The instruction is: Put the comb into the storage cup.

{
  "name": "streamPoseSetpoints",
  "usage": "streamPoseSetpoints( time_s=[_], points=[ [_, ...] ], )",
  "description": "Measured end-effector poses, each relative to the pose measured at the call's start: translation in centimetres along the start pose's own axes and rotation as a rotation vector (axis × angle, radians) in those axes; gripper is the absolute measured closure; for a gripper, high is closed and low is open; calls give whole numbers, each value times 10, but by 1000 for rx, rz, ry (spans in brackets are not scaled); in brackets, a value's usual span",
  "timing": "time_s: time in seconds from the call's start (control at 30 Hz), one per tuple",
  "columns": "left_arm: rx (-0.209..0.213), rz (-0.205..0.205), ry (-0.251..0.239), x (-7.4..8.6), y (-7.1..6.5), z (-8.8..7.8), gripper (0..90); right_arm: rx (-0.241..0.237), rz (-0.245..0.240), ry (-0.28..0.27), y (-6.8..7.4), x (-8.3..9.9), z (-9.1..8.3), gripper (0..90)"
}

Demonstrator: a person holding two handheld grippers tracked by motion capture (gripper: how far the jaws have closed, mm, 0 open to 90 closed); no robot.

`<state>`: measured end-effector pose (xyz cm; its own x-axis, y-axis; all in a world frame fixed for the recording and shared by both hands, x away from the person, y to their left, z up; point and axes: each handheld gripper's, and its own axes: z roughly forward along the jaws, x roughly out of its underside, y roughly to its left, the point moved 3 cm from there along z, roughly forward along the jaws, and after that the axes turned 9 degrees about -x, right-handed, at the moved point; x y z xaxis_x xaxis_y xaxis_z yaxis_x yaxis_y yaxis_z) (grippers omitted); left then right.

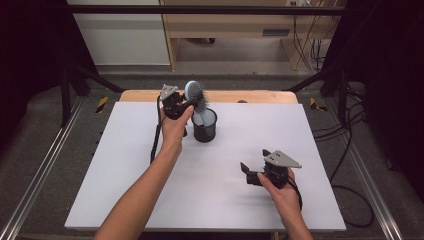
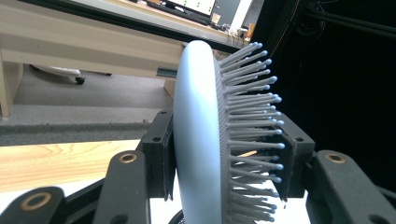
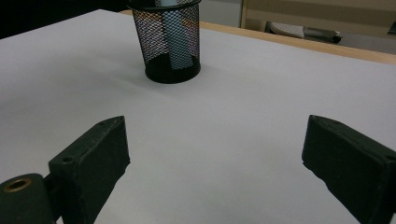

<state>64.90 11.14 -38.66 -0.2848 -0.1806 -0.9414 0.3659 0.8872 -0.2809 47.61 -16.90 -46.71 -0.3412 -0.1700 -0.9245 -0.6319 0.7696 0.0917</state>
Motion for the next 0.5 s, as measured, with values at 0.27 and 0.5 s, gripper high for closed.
streamPoseSetpoints(
  time_s=[0.27,0.5],
  points=[
    [-2,-6,13,0,7,0,472,-4,1,0,1,0,0,77],
    [-9,-24,19,0,13,1,457,-7,0,2,1,0,1,77]
  ],
)
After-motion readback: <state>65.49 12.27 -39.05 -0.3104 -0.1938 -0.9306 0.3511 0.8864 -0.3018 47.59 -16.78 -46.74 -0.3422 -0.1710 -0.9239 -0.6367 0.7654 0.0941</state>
